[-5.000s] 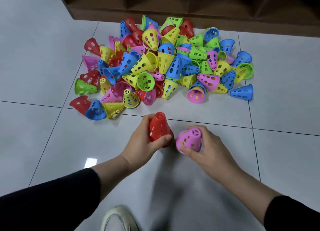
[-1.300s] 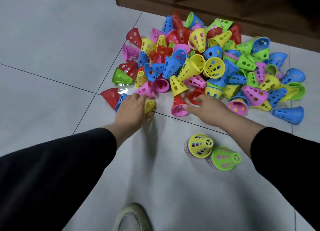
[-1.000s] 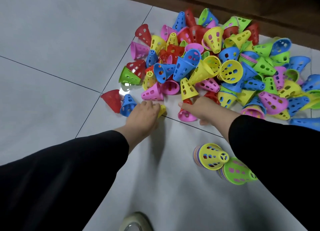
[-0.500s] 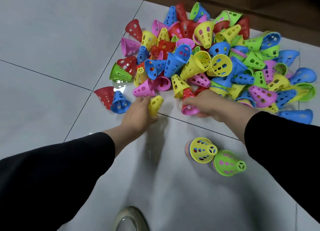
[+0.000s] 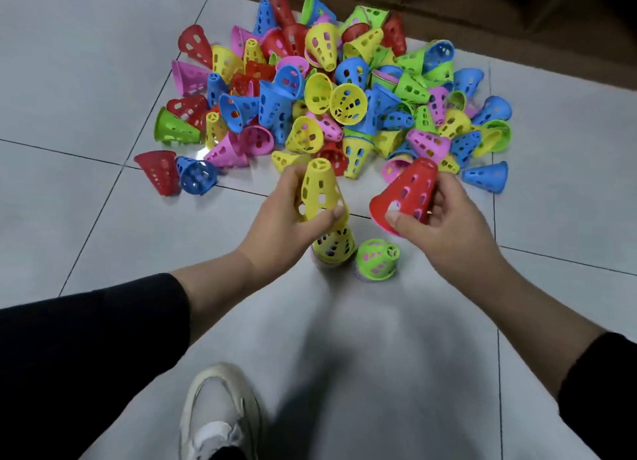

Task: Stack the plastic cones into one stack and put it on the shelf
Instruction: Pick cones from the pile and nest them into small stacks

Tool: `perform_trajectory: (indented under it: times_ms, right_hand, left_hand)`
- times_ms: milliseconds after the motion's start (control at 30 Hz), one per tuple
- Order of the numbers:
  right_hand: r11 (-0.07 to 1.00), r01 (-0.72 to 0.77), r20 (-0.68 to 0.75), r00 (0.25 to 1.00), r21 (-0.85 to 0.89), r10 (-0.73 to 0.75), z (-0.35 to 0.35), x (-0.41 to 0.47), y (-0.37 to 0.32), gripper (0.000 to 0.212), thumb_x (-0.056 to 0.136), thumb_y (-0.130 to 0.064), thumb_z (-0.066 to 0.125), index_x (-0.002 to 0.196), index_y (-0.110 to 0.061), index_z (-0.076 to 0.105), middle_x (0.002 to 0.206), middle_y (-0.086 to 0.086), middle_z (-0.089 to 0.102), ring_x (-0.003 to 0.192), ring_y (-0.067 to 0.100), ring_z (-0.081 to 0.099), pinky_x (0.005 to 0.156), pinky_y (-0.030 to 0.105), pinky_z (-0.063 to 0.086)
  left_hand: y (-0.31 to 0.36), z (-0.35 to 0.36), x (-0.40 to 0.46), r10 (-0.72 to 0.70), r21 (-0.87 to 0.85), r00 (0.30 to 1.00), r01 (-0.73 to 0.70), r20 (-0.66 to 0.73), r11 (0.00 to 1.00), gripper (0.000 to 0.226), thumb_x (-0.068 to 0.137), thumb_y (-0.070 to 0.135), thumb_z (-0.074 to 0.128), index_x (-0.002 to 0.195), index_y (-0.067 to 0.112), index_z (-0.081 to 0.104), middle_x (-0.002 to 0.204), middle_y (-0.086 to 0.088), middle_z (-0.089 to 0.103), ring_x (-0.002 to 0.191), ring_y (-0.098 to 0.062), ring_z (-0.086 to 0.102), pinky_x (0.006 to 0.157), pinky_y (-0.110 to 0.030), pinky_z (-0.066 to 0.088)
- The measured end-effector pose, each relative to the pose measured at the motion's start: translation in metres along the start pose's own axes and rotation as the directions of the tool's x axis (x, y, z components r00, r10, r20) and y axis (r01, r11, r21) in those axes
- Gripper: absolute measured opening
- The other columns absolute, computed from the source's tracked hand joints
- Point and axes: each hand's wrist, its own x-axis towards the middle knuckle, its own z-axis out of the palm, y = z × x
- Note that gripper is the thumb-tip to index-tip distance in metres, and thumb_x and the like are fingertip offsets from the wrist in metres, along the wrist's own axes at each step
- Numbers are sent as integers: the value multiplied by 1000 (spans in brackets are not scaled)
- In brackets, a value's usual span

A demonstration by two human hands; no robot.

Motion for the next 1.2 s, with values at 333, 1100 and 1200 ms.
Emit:
perform_trajectory:
  times_ms: [333,1100,1200]
  right_hand:
    - [949,-79,54,994,-304,100,24,-37,74,49,83,-33,77,125,-33,51,112,-15,60,101,5,57,83,17,40]
    - [913,27,43,999,-407,-10,25,7,48,37,95,-40,58,130,-27,58,129,-11,58,123,9,52,106,31,40]
    - [938,75,-24,996,-337,-88,46,36,21,33,92,-50,57,117,-29,62,117,-11,63,111,9,59,99,37,47]
  left_hand:
    - [-30,30,-13,-64,443,962,-63,266,894,54,91,34,69,137,25,44,123,4,59,109,-20,56,86,-27,42]
    - [-52,5,-13,-69,360,994,33,88,933,56,96,52,54,146,28,44,142,5,54,130,-13,49,106,-24,35]
    - [-81,-48,8,-123,305,928,238,-352,922,41,98,48,51,132,25,54,123,2,63,112,-16,59,95,-35,48]
